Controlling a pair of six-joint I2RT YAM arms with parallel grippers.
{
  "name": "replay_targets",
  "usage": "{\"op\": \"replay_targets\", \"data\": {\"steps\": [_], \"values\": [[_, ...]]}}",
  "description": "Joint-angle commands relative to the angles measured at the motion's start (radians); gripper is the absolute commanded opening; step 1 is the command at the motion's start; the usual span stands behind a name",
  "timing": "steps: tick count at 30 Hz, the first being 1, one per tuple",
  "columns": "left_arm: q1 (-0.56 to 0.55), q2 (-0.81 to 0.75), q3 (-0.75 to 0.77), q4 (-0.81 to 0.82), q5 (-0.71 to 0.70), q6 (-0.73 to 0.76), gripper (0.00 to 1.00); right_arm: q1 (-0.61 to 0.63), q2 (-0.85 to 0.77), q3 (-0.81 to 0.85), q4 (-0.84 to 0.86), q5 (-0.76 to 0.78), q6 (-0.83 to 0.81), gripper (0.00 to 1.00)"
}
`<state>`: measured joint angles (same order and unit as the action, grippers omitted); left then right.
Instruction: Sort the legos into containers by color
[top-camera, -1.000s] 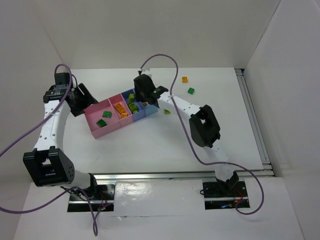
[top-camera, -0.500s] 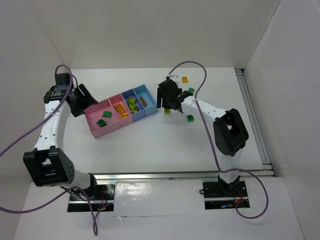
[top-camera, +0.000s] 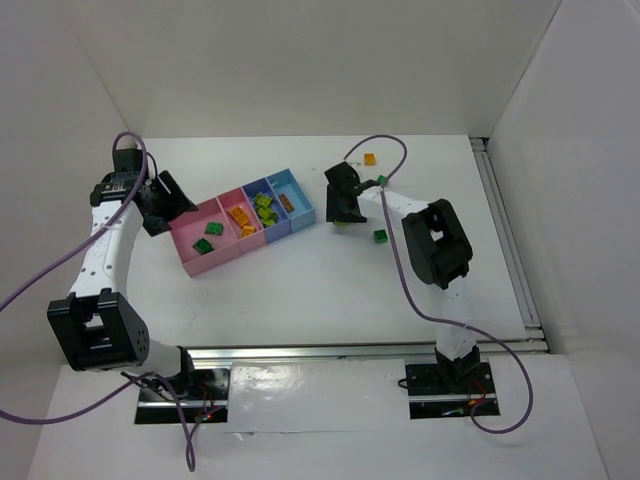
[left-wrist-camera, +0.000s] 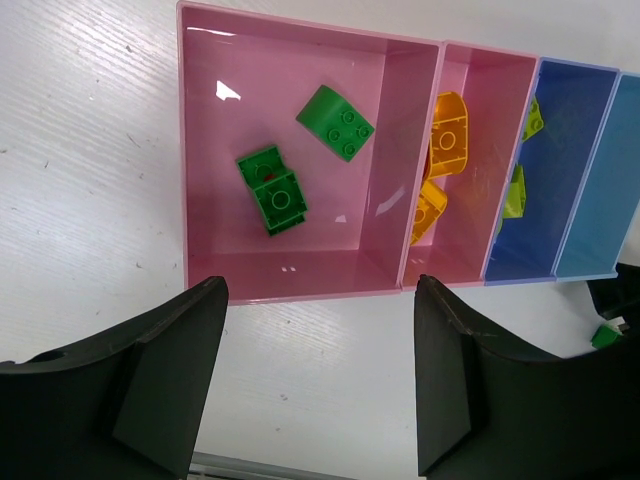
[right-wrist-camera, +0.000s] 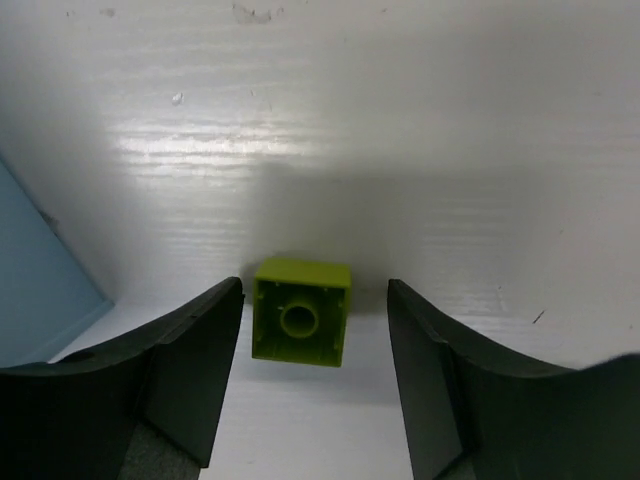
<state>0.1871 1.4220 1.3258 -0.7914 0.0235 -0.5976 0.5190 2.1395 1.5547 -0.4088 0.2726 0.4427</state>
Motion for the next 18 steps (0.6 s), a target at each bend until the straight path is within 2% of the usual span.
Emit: {"op": "replay_targets", "data": {"steps": [1,5,6,9,11,14,18], "values": [[0.0,0.008,0.003,0.014,0.001,0.024,0.77,-0.016,0.013,0.067,-0.015,-0.013,-0.029,0.66],[0.0,0.008,0.003,0.014,0.001,0.024,0.77,-0.016,0.01,0.091,-0.015,-0.004,-0.029,0.46],[0.0,0.008,0.003,0.014,0.001,0.024,0.77,-0.016,-0.003,0.091,-0.015,0.01,-0.029,0.36],[0.0,0.008,0.003,0.014,0.001,0.024,0.77,0.002,-0.065,0.079,-0.015,0.023,-0.038,0.25],[0.0,0.008,0.003,0.014,0.001,0.024,0.77,0.012,-0.114,0.091,-0.024,0.034,-0.038,0.22],[0.0,0.008,0.003,0.014,0.001,0.024,0.77,0.053,-0.176,0.102,-0.012,0.011,-0.038,0.22],[0.0,0.008,0.003,0.014,-0.01,0.015,0.77,0.127,-0.164,0.201,-0.007,0.0,-0.059,0.22]]}}
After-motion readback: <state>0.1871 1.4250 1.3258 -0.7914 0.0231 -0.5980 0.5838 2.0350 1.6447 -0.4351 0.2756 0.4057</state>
